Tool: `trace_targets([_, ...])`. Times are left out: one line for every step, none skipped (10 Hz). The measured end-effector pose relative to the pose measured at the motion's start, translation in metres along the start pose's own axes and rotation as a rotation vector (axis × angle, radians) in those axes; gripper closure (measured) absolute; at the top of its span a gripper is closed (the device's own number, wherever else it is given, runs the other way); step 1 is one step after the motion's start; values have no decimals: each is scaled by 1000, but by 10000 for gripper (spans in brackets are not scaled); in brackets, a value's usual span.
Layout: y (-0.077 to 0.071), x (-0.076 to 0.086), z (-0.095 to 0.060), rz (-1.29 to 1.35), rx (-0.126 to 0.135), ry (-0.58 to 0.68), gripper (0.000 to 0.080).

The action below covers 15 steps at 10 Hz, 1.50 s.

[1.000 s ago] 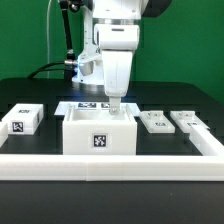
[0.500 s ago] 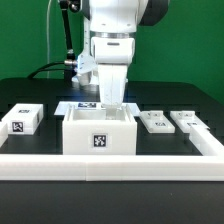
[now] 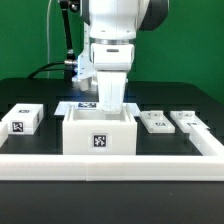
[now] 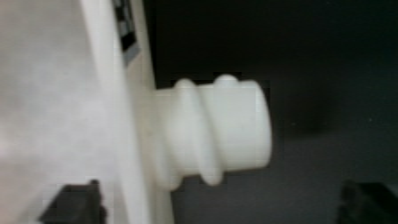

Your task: Assemble cabinet

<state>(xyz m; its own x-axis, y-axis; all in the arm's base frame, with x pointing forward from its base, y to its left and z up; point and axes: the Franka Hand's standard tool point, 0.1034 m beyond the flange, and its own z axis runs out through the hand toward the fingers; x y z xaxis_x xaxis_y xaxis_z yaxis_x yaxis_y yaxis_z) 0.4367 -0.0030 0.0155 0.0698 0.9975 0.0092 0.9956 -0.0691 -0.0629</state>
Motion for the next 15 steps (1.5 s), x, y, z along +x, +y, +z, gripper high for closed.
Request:
trace_targets([0,0,0,0,0,0,390])
trace_targets([0,0,0,0,0,0,390])
trace_targets([0,0,0,0,0,0,591])
trace_targets([0,0,0,0,0,0,591])
trace_targets([0,0,0,0,-1,0,720])
trace_targets([2,0,-1,1,-7,1,761])
trace_targets([2,0,-1,1,-7,1,761])
trace_targets([2,0,-1,1,-8,1,761])
trace_targets([2,0,-1,1,-8,1,761])
trace_targets([2,0,-1,1,-8,1,761])
trace_targets([2,0,-1,1,-8,1,761])
trace_targets([3,1,-1,0,-8,1,761])
trace_targets([13,4,-2,-6,-16,4,761])
trace_targets([24,11,-3,-13,-24,7,761])
trace_targets([34,19,-5,-19,-27,11,761])
